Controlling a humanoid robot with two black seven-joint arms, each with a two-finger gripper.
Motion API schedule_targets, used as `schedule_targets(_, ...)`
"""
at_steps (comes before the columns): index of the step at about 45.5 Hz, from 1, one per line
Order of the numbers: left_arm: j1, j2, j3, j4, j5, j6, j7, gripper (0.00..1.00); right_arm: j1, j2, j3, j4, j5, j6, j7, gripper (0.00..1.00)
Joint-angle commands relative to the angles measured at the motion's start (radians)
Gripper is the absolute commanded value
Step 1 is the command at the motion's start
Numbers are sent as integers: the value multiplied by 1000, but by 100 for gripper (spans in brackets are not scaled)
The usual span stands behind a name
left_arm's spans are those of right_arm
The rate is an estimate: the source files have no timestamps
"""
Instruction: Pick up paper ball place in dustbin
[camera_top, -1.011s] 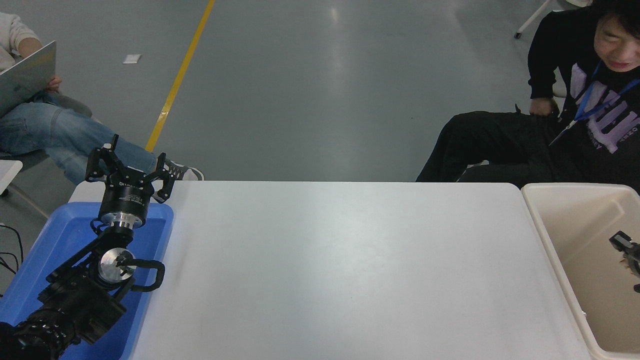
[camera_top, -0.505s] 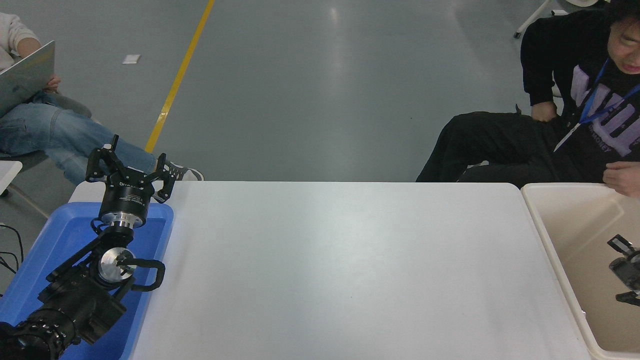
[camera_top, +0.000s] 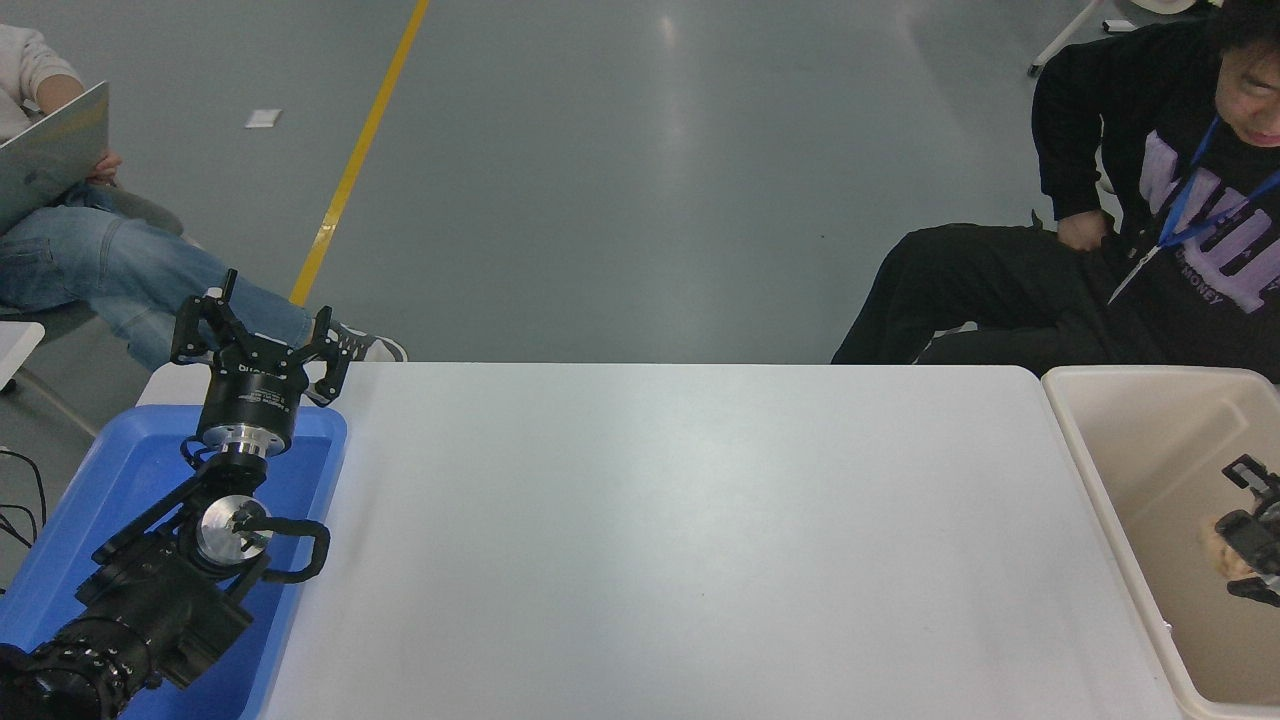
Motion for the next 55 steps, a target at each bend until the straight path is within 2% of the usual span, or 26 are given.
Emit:
schedule_targets(1, 0, 0, 0, 1, 0, 0, 0, 99, 76, -95, -14, 226, 2, -2, -2, 62)
schedule_targets(4, 0, 0, 0, 1, 0, 0, 0, 99, 125, -159, -14, 347, 4, 1, 0, 70)
schedule_targets(5, 0, 0, 0, 0, 0, 0, 1, 99, 147, -176, -14, 390, 8, 4, -2, 77)
schedule_targets(6, 0, 0, 0, 1, 0, 0, 1, 99, 167, -196, -16, 431, 12, 12, -2, 96)
schedule_targets(7, 0, 0, 0, 1, 0, 0, 0, 99, 188, -212, -20, 474, 12, 21, -3, 100)
schedule_targets(12, 0, 0, 0, 0, 0, 0, 0, 99, 275, -275, -95, 635, 13, 64, -3, 100)
schedule_targets(24, 0, 0, 2, 0, 0, 0, 1, 99, 722, -247, -583, 881, 19, 168, -2, 100)
schedule_targets(32, 0, 0, 2, 0, 0, 0, 1, 99, 891, -224, -626, 922, 24, 398, -2, 100)
schedule_targets(36, 0, 2, 2, 1, 0, 0, 0, 99, 957, -213, -641, 924, 24, 587, -2, 100)
schedule_targets(40, 0, 0, 2, 1, 1, 0, 1, 99, 1047, -154, -684, 924, 24, 804, -2, 100)
schedule_targets(44, 0, 0, 2, 0, 0, 0, 1, 99, 1119, -79, -724, 924, 24, 940, -3, 100)
schedule_targets(55, 0, 0, 2, 1, 0, 0, 0, 99, 1320, 81, -723, 1007, 25, 940, -2, 100)
